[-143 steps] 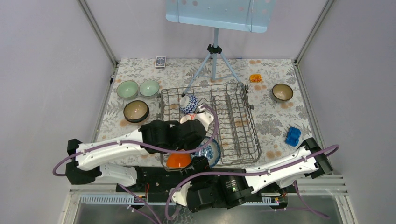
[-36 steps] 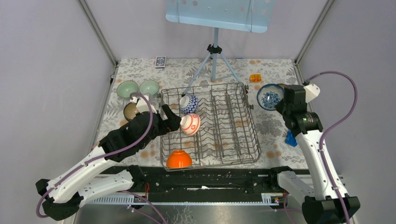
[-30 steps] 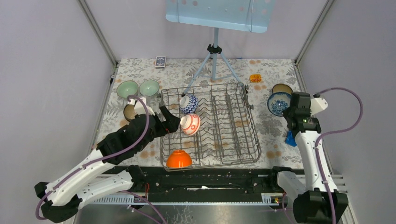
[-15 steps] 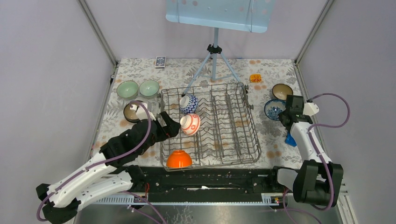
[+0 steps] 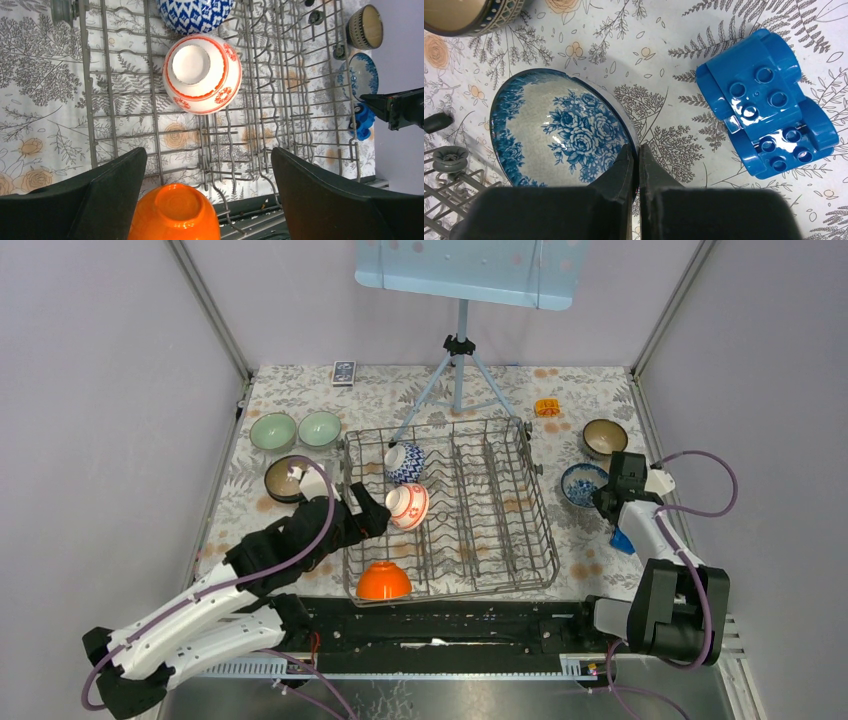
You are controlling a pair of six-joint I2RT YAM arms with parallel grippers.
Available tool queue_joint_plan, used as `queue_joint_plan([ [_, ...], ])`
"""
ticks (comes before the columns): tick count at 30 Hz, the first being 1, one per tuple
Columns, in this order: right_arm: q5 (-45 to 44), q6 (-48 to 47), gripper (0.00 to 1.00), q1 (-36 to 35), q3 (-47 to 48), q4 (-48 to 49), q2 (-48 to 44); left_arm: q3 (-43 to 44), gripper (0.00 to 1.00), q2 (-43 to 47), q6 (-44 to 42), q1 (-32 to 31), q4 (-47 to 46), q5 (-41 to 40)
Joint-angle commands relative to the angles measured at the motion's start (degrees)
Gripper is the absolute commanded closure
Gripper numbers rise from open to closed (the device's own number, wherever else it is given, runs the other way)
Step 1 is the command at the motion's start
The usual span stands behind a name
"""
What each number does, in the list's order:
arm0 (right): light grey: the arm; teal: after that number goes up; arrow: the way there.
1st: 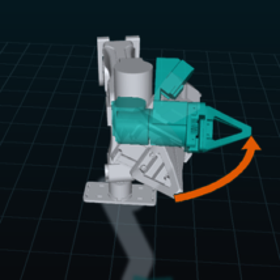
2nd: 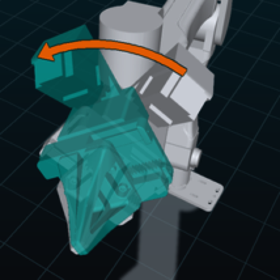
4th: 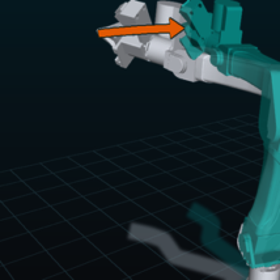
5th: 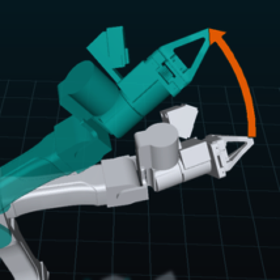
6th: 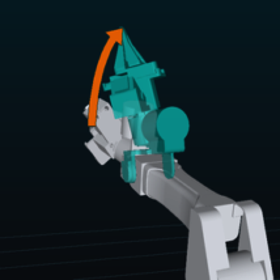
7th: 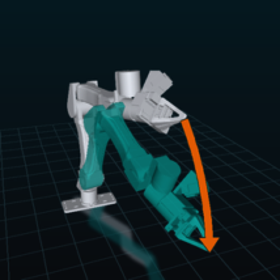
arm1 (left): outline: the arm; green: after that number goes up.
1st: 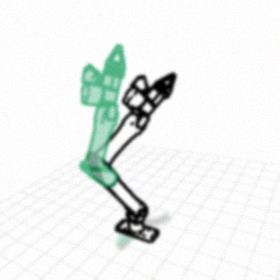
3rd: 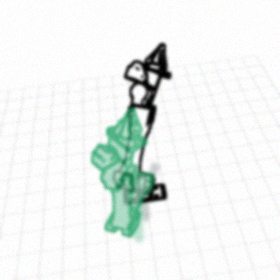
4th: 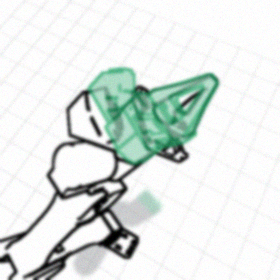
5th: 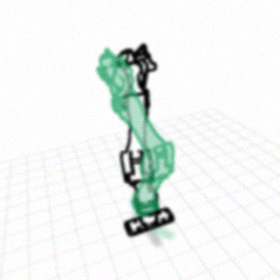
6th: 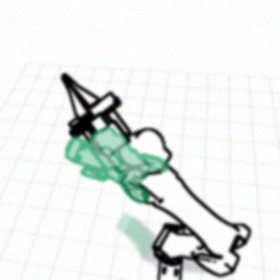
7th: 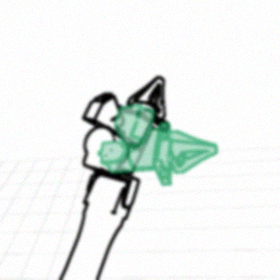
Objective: Unload the bowls from the dish rack
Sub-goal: Place the bowl at the center of the board.
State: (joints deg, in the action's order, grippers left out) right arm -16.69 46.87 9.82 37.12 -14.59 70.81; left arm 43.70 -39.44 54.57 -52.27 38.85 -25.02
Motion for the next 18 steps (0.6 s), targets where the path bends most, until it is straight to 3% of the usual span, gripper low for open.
queue_joint_plan([
  [1, 0.77, 2.01, 1.00, 0.36, -0.20, 5.11, -0.25, -0.75, 0.01, -0.42, 0.98, 0.19, -2.96, 0.80],
  [14, 0.60, 2.15, 1.00, 0.40, -1.66, 5.17, 1.38, -1.33, 0.01, -1.97, 0.41, 0.23, -3.95, 1.38],
  [18, 0.82, 1.83, 0.91, 0.33, -1.89, 5.18, 1.38, -1.49, 0.01, -1.86, 0.40, 0.17, -3.94, 1.41],
])
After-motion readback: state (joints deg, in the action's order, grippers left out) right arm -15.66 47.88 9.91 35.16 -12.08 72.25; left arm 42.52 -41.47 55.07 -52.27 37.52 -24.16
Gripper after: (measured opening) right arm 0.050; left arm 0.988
